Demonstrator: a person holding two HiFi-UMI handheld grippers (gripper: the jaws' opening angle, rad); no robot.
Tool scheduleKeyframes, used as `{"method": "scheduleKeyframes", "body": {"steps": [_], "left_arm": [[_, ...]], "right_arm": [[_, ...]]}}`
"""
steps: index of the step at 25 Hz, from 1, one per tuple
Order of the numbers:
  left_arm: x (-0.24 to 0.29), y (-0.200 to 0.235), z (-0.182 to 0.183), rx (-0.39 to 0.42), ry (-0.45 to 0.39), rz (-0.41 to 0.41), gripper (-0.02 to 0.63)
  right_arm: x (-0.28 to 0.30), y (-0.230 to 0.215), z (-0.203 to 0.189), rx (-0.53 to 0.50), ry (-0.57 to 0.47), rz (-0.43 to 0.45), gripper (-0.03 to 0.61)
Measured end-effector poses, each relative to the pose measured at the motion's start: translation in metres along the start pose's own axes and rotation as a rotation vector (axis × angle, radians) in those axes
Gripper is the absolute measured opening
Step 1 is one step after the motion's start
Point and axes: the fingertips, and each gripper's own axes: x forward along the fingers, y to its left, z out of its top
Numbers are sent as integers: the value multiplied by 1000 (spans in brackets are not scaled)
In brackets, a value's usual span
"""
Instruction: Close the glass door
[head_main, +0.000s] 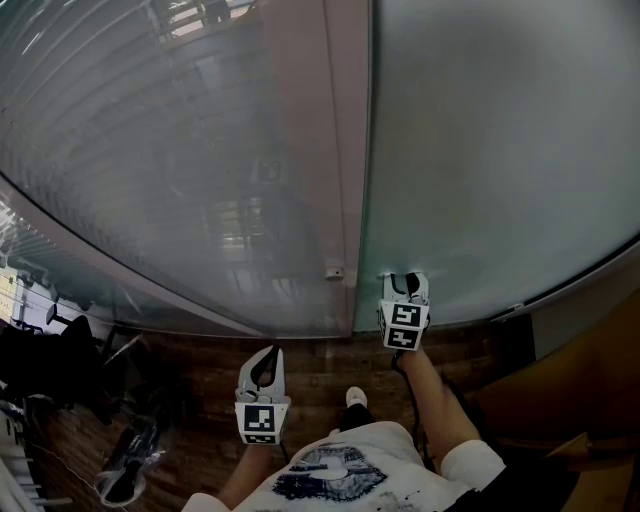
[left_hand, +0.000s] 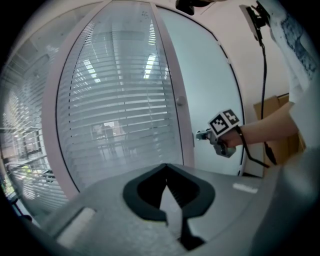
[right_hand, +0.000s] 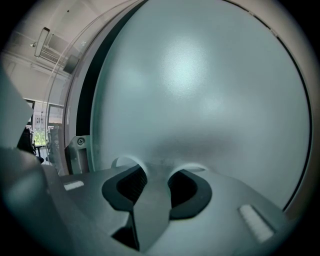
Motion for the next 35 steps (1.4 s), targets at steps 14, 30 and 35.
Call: {"method": "scheduleKeyframes", "body": {"steps": [14,30,35], "left_arm": [[-3,2,3,3,0,49,0],[4,-12,23,32,-20,75,0],[-4,-15,12,24,-13,60,0]], "right_arm": [[1,1,-2,-2,-6,4,127],[0,7,8,5,-34,17,129],[-2,11,5,21,-16,39,129]]}}
